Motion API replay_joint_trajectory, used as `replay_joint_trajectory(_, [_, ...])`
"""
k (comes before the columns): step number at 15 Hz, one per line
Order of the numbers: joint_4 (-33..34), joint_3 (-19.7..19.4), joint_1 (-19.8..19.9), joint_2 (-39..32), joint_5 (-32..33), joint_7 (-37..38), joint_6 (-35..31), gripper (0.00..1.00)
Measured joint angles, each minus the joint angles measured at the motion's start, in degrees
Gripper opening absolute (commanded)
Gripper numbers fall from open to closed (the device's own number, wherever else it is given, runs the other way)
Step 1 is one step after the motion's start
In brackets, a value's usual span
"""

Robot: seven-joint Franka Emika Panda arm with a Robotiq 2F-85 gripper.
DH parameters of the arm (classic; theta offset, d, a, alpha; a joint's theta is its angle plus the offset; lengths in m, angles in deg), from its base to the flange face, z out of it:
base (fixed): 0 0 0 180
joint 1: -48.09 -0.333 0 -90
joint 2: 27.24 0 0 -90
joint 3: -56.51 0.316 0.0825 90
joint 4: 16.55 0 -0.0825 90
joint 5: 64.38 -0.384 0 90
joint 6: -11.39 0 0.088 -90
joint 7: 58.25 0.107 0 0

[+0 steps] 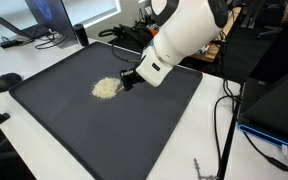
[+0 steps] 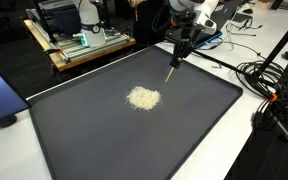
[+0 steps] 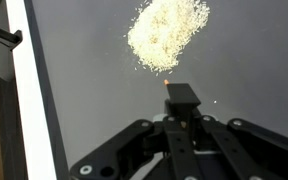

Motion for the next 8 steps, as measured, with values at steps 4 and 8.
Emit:
replay_joint_trajectory(4, [5.19,0.37,0.47,-3.69,-1.63,-1.71,2.43,0.03])
replay_joint_trajectory(8, [9.86,0.41,2.63,-5.75,-8.0,-4.57,3.71,0.03])
